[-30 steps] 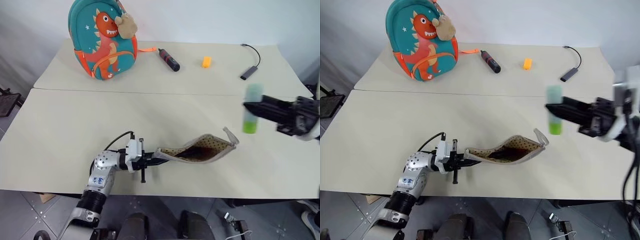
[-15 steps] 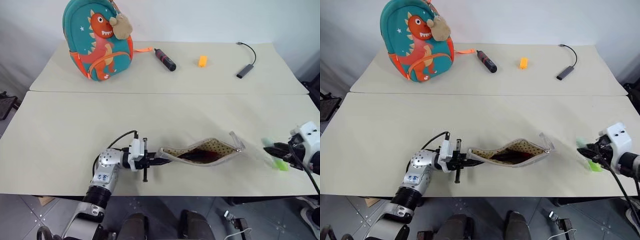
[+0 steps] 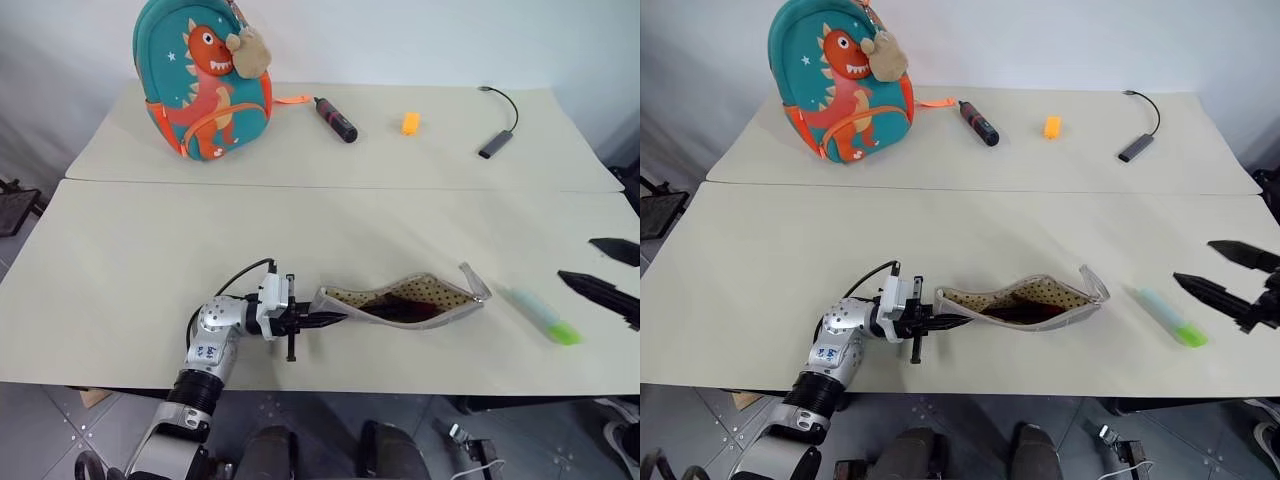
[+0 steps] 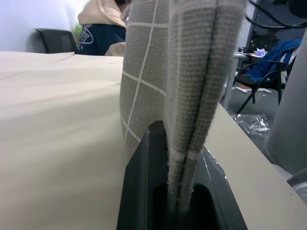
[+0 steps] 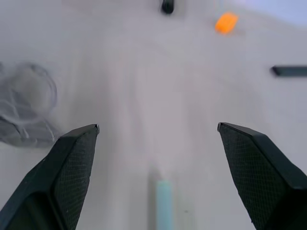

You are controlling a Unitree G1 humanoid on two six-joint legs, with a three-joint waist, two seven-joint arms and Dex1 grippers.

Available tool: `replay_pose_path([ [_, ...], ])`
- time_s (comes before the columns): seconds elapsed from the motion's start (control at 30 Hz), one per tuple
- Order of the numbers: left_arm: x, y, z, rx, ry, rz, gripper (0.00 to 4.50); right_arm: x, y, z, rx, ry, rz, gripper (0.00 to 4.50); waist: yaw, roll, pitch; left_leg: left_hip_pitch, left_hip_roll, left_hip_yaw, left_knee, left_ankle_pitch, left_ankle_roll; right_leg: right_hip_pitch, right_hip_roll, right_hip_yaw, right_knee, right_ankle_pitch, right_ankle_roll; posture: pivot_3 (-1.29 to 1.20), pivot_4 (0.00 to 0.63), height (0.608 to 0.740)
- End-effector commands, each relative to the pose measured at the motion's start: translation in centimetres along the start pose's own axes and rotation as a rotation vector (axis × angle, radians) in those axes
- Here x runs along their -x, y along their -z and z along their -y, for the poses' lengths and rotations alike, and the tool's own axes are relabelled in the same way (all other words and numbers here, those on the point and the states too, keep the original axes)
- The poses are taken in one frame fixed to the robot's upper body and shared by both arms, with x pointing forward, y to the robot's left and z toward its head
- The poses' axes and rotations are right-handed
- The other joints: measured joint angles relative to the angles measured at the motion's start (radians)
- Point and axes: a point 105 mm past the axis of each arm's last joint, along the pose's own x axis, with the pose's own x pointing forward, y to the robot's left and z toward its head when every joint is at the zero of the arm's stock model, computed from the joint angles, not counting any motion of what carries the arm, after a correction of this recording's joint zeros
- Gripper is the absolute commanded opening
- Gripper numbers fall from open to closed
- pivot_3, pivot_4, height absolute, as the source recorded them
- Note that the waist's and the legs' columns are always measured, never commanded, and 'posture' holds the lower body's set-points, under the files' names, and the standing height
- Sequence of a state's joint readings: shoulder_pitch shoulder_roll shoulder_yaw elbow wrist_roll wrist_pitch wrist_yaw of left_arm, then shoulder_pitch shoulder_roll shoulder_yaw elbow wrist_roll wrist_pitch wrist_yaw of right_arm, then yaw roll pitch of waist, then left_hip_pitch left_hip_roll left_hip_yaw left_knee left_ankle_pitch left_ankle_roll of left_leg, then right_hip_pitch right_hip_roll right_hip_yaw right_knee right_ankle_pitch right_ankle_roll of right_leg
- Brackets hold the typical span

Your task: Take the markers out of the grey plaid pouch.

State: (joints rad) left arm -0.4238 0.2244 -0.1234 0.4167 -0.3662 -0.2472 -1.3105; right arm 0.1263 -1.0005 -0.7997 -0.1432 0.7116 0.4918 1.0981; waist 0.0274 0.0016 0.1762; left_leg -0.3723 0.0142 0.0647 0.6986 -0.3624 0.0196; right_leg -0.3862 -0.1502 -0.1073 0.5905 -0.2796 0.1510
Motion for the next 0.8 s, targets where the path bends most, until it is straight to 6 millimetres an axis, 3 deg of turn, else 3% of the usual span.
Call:
replay_pose_path([
  [0.03, -0.4, -0.5, -0.5, -0.021, -0.007, 0.031, 0.00, -1.4, -2.9, -3.8, 0.048, -0.159, 0.079, 3.15, 0.000, 0.000, 0.000, 0.001, 0.000, -0.002, 0.000, 0.000, 0.000, 0.000, 0.000, 0.000, 0.000, 0.000, 0.000, 0.00, 0.150, 0.740],
  [0.2, -0.3, -1.0, -1.0, -0.048, -0.023, 0.032, 0.00, -5.4, -4.4, -9.5, 0.126, -0.437, 0.074, 1.55, -0.007, 0.000, 0.000, 0.001, 0.001, -0.005, 0.000, 0.000, 0.000, 0.000, 0.000, 0.001, 0.001, 0.000, 0.000, 0.00, 0.150, 0.740],
  [0.33, -0.1, -1.5, -0.7, -0.059, -0.017, 0.033, 0.00, -7.4, -5.1, -12.4, 0.173, -0.564, 0.077, 0.16, 0.000, 0.000, 0.000, 0.000, 0.001, -0.006, 0.000, 0.000, -0.001, -0.002, 0.000, 0.001, 0.001, 0.000, 0.000, 0.00, 0.150, 0.740],
  [0.47, 0.1, -1.5, -0.4, -0.069, -0.011, 0.017, 0.00, -8.3, -5.5, -14.2, 0.232, -0.655, 0.061, 0.08, 0.005, 0.000, 0.000, -0.003, -0.001, -0.007, 0.001, -0.001, 0.000, -0.003, 0.000, 0.001, 0.001, 0.000, 0.000, 0.00, 0.150, 0.740],
  [0.57, 0.3, -1.4, -0.4, -0.069, -0.018, 0.011, 0.00, -8.9, -5.3, -14.4, 0.253, -0.665, 0.027, 0.08, 0.004, 0.000, 0.000, -0.003, -0.001, -0.006, 0.001, -0.001, 0.001, -0.003, 0.000, 0.000, 0.000, 0.000, 0.000, 0.00, 0.150, 0.740],
  [0.8, 0.1, -1.3, -0.3, -0.065, -0.031, 0.005, 0.00, -10.6, -1.2, -14.7, 0.480, -0.721, -0.156, 0.08, -0.002, -0.001, 0.000, -0.003, -0.001, 0.000, 0.001, -0.001, 0.001, -0.004, 0.000, 0.001, 0.001, 0.000, 0.000, 0.00, 0.150, 0.740],
])
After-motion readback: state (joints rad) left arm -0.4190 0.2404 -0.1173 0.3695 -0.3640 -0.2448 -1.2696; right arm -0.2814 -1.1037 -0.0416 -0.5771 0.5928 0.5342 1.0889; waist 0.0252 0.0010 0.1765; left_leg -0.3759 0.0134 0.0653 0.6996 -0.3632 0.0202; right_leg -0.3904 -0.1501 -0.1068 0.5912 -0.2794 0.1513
